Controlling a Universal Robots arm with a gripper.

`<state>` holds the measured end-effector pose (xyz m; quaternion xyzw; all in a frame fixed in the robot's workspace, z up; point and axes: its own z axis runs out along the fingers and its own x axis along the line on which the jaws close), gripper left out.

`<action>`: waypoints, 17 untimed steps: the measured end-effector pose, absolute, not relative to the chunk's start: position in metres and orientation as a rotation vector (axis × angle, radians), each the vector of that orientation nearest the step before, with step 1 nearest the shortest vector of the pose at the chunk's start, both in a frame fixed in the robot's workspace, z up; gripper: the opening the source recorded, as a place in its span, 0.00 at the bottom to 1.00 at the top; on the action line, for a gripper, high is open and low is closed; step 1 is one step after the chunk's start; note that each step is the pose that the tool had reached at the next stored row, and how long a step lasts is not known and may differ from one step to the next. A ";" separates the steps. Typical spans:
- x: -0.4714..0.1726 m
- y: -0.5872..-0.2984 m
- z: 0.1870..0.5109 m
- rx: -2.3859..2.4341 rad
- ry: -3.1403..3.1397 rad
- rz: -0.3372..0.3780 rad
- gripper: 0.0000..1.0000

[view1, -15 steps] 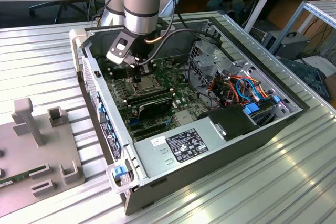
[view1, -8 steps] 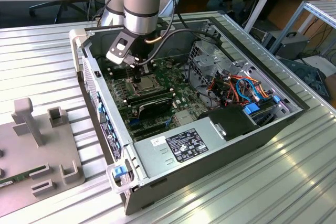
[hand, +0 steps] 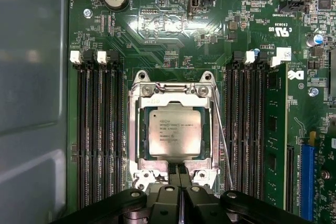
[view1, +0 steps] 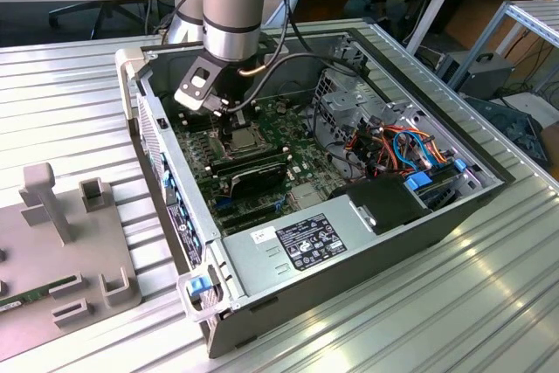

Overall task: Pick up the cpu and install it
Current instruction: 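Close the cpu cover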

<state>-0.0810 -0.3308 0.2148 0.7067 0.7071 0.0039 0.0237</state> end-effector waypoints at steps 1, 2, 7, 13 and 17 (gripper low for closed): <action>-0.081 -0.331 0.214 2.187 2.189 0.012 0.11; -0.081 -0.331 0.213 2.187 2.189 0.012 0.11; -0.081 -0.331 0.212 2.187 2.188 0.011 0.11; -0.081 -0.331 0.210 2.187 2.188 0.011 0.11; -0.081 -0.331 0.210 2.187 2.188 0.010 0.11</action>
